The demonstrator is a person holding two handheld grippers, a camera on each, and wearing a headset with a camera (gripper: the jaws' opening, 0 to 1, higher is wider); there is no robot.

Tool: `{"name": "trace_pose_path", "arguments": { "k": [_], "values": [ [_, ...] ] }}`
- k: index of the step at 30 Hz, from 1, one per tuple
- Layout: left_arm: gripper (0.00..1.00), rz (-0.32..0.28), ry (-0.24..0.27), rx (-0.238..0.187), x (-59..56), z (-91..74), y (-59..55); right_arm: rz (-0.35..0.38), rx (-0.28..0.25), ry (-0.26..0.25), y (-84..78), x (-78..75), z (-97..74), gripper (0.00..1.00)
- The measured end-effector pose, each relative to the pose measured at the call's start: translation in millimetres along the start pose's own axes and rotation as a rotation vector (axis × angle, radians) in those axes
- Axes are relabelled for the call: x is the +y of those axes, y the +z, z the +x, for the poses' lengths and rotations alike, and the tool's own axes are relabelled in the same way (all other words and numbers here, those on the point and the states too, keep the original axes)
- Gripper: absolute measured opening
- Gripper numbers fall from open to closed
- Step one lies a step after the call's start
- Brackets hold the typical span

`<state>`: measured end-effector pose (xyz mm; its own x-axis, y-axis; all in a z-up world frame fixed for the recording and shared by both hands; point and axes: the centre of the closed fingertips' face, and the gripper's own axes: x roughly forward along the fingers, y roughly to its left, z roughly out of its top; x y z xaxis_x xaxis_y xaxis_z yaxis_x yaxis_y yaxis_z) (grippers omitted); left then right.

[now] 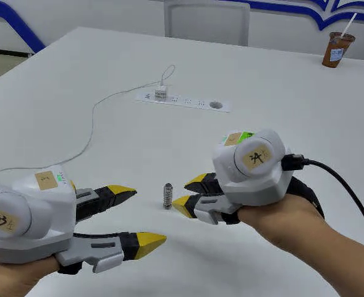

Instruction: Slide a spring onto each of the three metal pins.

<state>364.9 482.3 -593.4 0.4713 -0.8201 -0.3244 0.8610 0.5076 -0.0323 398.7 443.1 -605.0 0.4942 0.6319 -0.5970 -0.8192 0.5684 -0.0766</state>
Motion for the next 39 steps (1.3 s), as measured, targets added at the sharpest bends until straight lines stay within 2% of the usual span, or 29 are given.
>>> {"name": "trace_pose_path", "arguments": {
  "k": [7, 12, 16, 27, 35, 39],
  "values": [
    [0.60, 0.000, -0.002, 0.004, 0.9, -0.4, -1.3, 0.020, -0.029, 0.004, -3.1, 5.7, -24.3, 0.25],
    [0.63, 0.042, -0.004, 0.032, -1.2, 0.3, -4.6, 0.014, -0.024, 0.002, -15.1, 11.1, -40.6, 0.25],
    [0.64, 0.061, -0.014, 0.037, -3.9, 1.4, -4.3, 0.019, -0.016, -0.006, -27.8, 12.2, -54.8, 0.26],
    [0.66, 0.052, -0.012, 0.024, -0.8, 0.4, -1.7, 0.064, -0.008, -0.077, -55.5, 1.9, -91.9, 0.27],
    [0.67, 0.045, -0.011, 0.026, -0.2, -1.1, -3.2, 0.114, -0.018, -0.147, -73.9, -16.7, -116.8, 0.30],
    [0.68, 0.044, -0.014, 0.027, 0.1, -1.3, -4.1, 0.104, -0.033, -0.164, -80.5, -23.9, -125.5, 0.32]
  ]
}}
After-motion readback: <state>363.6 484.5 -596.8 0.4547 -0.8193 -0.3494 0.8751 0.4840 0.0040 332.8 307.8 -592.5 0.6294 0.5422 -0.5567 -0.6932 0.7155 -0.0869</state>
